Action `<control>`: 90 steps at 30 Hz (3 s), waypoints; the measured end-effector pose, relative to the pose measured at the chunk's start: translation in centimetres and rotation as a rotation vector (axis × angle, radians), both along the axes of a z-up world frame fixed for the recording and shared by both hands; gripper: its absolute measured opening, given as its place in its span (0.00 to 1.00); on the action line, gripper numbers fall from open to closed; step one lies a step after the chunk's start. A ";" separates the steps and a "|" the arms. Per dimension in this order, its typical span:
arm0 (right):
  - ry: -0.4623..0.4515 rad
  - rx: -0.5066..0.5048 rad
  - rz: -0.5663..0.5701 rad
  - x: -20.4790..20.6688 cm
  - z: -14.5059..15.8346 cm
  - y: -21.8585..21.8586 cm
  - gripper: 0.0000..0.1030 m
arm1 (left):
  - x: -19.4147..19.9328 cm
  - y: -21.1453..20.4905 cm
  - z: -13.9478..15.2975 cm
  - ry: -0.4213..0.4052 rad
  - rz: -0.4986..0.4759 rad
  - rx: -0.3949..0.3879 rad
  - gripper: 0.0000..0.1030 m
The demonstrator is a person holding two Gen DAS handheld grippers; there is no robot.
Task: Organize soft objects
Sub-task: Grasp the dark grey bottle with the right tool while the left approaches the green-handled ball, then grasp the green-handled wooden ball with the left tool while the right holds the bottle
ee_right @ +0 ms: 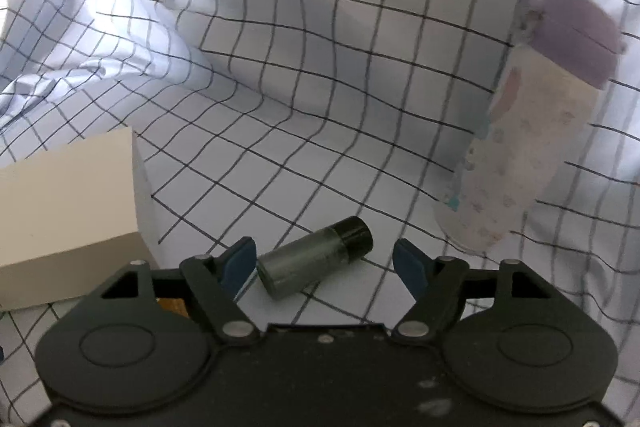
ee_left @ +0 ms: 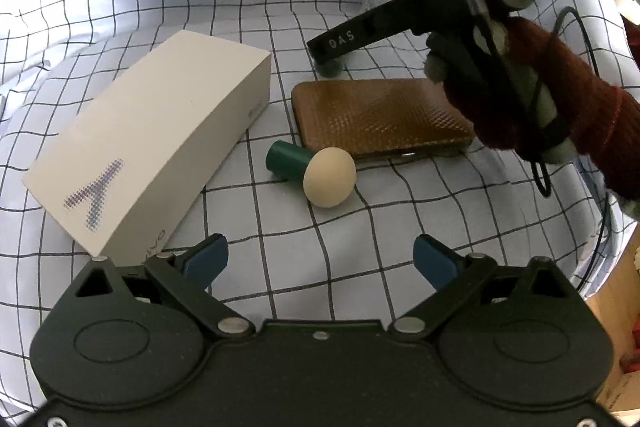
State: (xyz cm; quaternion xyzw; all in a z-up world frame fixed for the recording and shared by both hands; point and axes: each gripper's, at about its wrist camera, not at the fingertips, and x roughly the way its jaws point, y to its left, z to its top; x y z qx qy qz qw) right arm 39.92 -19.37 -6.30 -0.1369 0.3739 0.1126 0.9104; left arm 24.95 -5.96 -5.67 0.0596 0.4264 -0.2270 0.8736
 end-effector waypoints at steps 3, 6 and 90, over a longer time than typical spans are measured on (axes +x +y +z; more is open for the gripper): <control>0.006 -0.019 0.045 0.3 -0.4 0.1 0.72 | 0.1 0.2 0.0 0.005 0.003 -0.004 0.93; 0.016 -0.036 0.073 0.4 -0.9 0.5 0.72 | 0.2 0.4 0.0 0.010 0.007 -0.015 0.93; -0.108 0.322 -0.364 -19.4 4.2 -6.5 0.71 | 4.0 -2.5 -1.0 -0.084 -0.035 0.047 0.82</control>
